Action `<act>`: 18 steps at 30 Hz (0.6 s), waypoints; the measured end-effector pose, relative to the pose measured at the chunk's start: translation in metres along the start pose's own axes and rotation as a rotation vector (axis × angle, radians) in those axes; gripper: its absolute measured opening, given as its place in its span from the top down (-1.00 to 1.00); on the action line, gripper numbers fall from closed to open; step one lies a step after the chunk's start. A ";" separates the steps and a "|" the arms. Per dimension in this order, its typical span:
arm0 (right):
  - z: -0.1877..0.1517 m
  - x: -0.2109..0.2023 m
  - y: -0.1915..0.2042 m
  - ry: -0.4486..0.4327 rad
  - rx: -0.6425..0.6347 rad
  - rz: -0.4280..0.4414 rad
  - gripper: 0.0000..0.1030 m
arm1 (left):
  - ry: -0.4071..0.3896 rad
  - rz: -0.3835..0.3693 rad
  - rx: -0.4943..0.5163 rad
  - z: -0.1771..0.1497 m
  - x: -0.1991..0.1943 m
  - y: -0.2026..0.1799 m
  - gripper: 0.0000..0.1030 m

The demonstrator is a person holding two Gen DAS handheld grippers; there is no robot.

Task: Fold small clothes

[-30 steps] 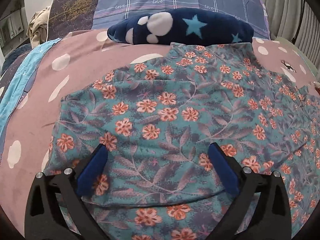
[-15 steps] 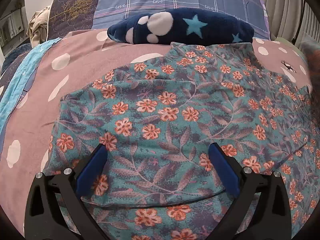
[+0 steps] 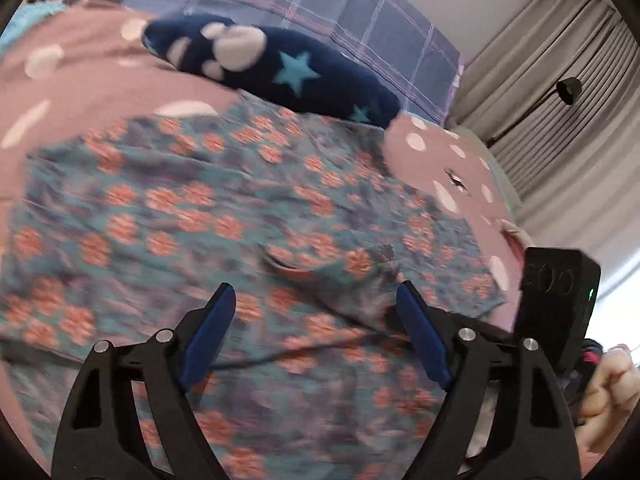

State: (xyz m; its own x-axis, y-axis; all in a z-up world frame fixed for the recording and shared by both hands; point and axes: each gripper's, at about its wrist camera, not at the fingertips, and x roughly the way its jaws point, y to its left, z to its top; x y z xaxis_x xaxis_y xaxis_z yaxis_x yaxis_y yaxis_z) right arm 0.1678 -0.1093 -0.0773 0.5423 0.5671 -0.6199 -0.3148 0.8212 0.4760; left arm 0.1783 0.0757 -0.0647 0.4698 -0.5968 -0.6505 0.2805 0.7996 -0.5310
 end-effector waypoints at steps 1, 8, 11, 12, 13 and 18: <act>-0.002 0.001 0.003 0.003 -0.017 -0.001 0.74 | 0.013 -0.007 -0.014 0.001 0.004 -0.002 -0.62; -0.011 0.012 0.012 0.023 -0.082 -0.048 0.74 | 0.053 -0.031 -0.157 0.011 0.028 0.007 -0.64; -0.012 0.014 0.013 0.021 -0.091 -0.055 0.74 | 0.075 -0.048 -0.194 0.013 0.028 0.007 -0.64; -0.013 0.015 0.014 0.020 -0.101 -0.058 0.71 | 0.081 -0.055 -0.203 0.013 0.028 0.008 -0.64; -0.013 0.015 0.016 0.020 -0.112 -0.062 0.69 | 0.084 -0.057 -0.212 0.013 0.028 0.008 -0.64; -0.018 0.018 0.031 0.021 -0.194 -0.089 0.43 | 0.084 -0.036 -0.219 0.013 0.033 0.007 -0.56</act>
State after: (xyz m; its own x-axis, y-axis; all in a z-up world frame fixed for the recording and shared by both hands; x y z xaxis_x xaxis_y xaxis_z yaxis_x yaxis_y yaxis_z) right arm 0.1542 -0.0725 -0.0851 0.5591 0.4911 -0.6680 -0.4116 0.8638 0.2906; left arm 0.2069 0.0624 -0.0823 0.3889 -0.6356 -0.6669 0.1029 0.7493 -0.6542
